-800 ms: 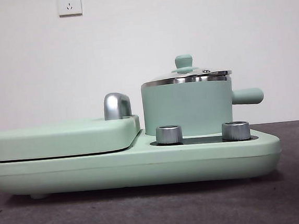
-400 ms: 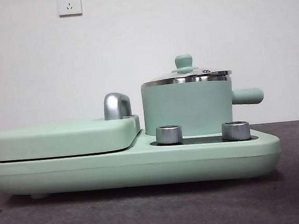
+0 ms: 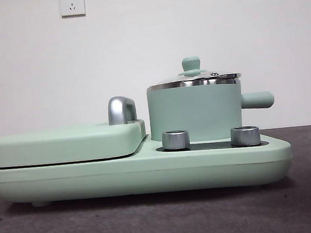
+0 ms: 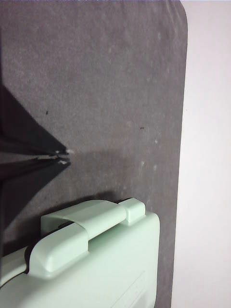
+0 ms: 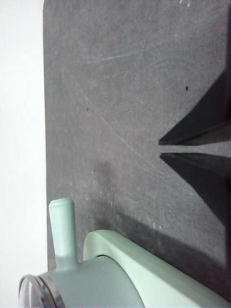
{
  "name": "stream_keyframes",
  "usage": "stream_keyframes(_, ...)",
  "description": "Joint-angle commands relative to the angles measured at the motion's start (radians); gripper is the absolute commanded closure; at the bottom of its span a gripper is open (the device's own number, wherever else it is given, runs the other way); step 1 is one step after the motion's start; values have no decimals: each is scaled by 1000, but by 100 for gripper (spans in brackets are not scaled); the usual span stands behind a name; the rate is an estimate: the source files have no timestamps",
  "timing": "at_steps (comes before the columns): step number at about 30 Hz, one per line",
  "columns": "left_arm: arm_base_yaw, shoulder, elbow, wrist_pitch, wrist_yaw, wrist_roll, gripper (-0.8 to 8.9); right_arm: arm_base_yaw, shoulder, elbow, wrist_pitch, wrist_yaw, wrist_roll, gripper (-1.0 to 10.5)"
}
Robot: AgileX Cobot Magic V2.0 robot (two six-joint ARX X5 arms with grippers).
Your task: Put the buns in a small steamer
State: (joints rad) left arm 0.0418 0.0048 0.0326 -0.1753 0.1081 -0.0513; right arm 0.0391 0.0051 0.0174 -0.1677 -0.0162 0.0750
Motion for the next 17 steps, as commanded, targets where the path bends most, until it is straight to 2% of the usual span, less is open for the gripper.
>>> stream_keyframes(1, 2, -2, -19, -9, 4, 9, 798, 0, -2, -6, 11, 2, -8, 923)
stream_keyframes(17, 2, -2, -19, -9, 4, 9, 798, 0, -2, -6, 11, 2, -8, 923)
